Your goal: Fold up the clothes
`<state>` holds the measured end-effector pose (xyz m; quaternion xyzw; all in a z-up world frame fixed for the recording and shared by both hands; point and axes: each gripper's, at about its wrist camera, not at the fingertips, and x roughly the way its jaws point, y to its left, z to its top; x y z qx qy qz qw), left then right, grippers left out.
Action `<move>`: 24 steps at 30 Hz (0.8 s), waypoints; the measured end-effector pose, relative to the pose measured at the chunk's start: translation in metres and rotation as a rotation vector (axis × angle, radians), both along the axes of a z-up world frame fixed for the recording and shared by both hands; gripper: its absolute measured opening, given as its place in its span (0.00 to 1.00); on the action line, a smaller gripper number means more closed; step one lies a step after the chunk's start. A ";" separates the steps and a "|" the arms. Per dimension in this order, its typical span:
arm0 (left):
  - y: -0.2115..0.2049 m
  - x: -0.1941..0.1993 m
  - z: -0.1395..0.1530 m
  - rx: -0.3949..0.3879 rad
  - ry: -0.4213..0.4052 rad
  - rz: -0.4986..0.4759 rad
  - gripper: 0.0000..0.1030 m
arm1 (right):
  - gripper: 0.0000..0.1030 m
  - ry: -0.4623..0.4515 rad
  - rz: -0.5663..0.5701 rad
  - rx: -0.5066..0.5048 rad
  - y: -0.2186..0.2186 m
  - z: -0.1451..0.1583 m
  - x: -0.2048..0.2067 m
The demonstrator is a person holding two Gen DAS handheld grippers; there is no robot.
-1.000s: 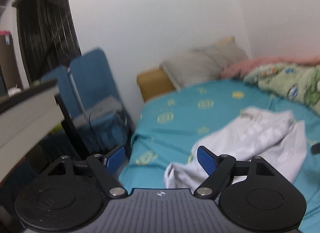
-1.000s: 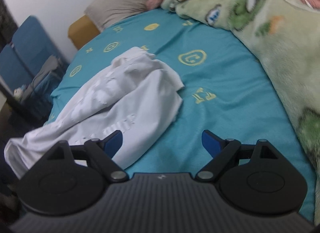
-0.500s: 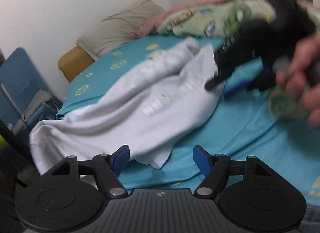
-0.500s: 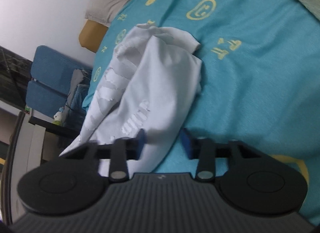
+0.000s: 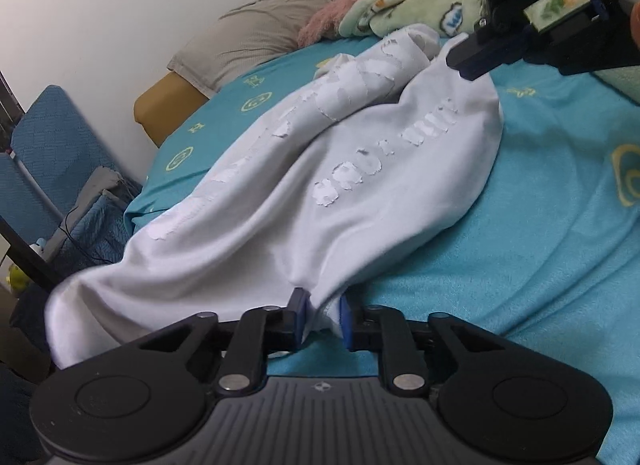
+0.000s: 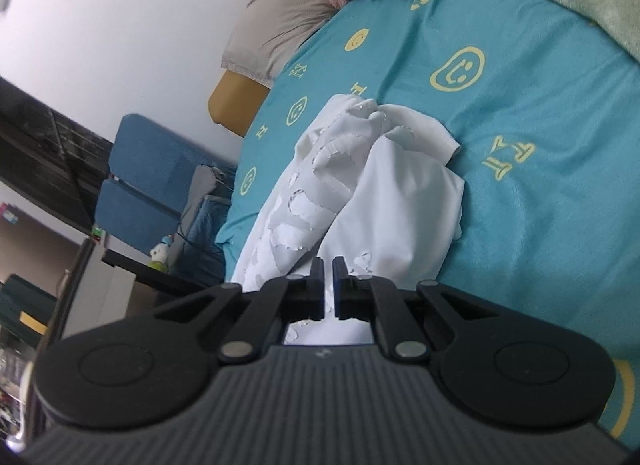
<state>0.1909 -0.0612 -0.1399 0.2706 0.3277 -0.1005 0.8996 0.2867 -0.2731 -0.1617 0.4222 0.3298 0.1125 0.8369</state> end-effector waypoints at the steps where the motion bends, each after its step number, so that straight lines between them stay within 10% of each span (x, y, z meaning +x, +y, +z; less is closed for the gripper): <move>1: 0.002 -0.005 0.008 -0.022 -0.010 -0.001 0.13 | 0.07 -0.009 0.012 -0.010 0.002 0.003 -0.001; 13: 0.050 -0.075 0.154 -0.524 -0.289 -0.035 0.08 | 0.08 -0.246 0.221 -0.072 0.027 0.050 -0.026; 19: 0.078 -0.050 0.151 -0.603 -0.212 0.079 0.08 | 0.09 -0.265 0.356 -0.176 0.056 0.058 -0.048; 24: 0.106 -0.032 0.145 -0.716 -0.149 0.180 0.10 | 0.09 -0.103 0.456 -0.279 0.090 0.027 -0.037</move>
